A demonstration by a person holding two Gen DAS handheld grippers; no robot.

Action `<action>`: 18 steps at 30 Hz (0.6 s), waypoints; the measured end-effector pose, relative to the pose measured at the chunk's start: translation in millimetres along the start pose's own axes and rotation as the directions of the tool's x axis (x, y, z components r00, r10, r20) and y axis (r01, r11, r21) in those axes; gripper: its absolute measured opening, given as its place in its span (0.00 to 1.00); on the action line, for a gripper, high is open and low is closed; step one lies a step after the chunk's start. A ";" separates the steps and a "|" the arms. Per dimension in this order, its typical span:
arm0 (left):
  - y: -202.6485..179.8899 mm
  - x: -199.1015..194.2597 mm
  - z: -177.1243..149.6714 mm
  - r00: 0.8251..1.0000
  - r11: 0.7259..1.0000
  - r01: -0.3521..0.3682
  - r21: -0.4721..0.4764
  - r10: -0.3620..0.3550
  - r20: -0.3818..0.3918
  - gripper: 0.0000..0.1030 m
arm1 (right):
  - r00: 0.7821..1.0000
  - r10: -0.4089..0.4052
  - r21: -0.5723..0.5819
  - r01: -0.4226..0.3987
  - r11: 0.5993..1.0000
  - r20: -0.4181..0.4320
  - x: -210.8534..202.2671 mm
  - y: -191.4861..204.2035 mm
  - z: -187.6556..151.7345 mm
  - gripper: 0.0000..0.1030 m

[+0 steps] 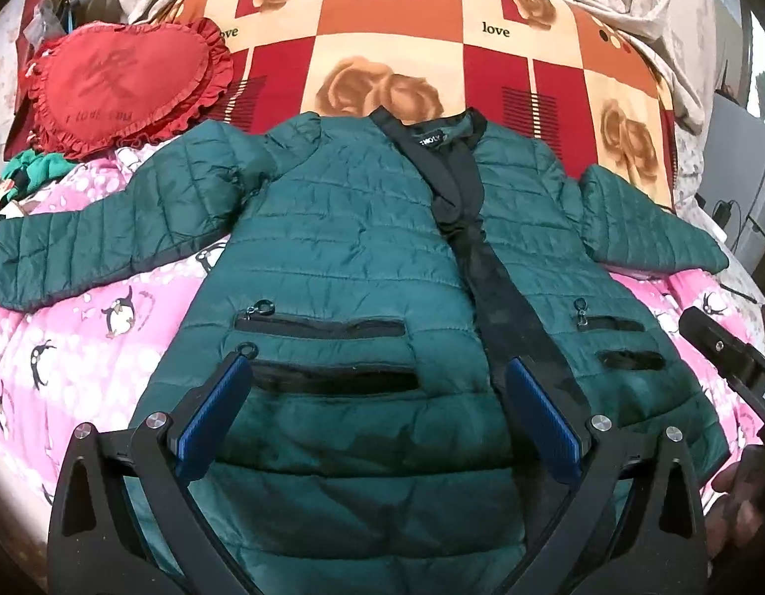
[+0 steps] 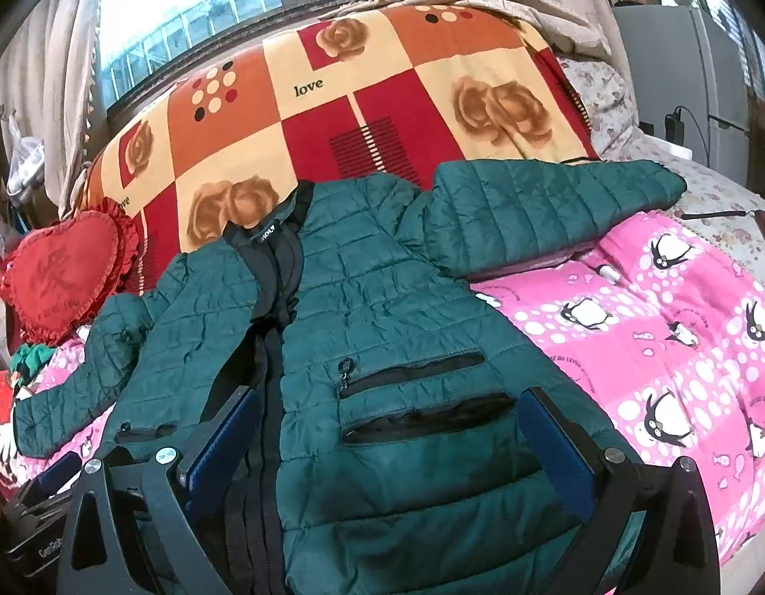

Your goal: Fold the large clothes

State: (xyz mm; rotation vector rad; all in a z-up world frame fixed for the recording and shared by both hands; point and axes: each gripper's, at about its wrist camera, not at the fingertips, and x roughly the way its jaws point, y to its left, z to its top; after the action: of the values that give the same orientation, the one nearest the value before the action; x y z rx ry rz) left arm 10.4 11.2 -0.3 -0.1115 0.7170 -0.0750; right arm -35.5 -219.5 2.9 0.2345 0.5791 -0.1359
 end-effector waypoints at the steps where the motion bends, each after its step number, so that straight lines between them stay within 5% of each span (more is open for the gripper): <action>1: 1.4 0.0 0.0 1.000 1.000 0.001 -0.004 -0.001 -0.001 1.00 | 1.000 -0.001 0.000 0.001 1.000 0.001 0.1 -0.3 0.0 0.99; 18: 7.8 -0.7 2.3 1.000 1.000 0.009 -0.030 -0.009 0.001 1.00 | 1.000 -0.002 0.001 0.002 1.000 0.002 -0.3 -0.5 -0.8 0.99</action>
State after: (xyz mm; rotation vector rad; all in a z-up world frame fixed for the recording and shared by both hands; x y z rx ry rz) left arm 11.7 19.2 0.9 -0.1434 0.7173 -0.0725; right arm -36.3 -219.7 2.4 0.2343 0.5772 -0.1385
